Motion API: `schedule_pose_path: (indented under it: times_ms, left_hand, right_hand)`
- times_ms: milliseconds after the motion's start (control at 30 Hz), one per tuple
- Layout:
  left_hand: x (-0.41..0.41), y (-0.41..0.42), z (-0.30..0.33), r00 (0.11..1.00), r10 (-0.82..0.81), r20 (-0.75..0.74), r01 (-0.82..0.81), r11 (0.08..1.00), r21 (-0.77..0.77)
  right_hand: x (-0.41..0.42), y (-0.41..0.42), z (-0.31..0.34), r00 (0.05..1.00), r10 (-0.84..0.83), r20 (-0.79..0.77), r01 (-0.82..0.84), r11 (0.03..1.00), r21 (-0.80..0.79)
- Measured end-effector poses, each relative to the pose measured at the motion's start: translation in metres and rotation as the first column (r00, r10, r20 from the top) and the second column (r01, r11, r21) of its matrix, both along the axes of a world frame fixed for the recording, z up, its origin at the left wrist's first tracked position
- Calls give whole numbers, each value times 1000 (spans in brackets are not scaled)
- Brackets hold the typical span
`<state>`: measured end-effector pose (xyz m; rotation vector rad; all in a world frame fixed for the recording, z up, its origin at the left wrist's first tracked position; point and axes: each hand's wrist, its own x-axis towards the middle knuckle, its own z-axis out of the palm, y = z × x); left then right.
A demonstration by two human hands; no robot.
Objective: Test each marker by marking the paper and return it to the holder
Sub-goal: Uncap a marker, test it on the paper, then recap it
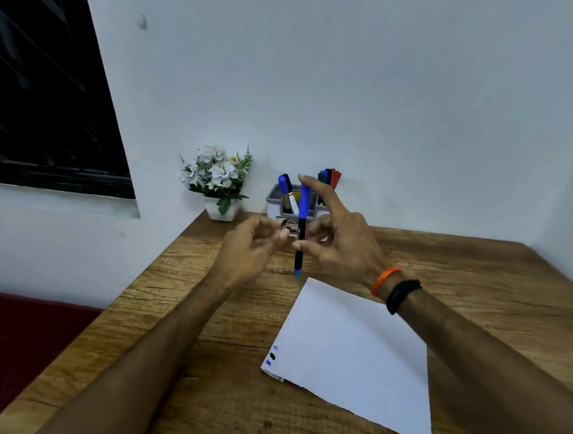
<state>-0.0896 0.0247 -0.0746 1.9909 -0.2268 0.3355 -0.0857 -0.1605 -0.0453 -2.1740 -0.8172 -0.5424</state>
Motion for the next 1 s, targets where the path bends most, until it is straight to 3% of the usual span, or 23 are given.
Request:
schedule_pose_path:
  times_ms: [100,200,500,1000]
  left_hand:
    - [9,13,-20,993,115,-30,-86,868,489]
    - [20,19,-35,989,137,-54,-64,728,683]
    - [32,24,-48,986,163,-26,-90,663,743]
    - [32,23,-47,985,169,-33,-87,659,747]
  right_hand:
    - [26,11,11,999,-45,4,45,999,21]
    - [51,26,22,994,-95,51,95,995,14]
    - [110,69,46,953,-231,196,239,971,-19]
    - [141,70,44,958,-268,105,283,943,-177]
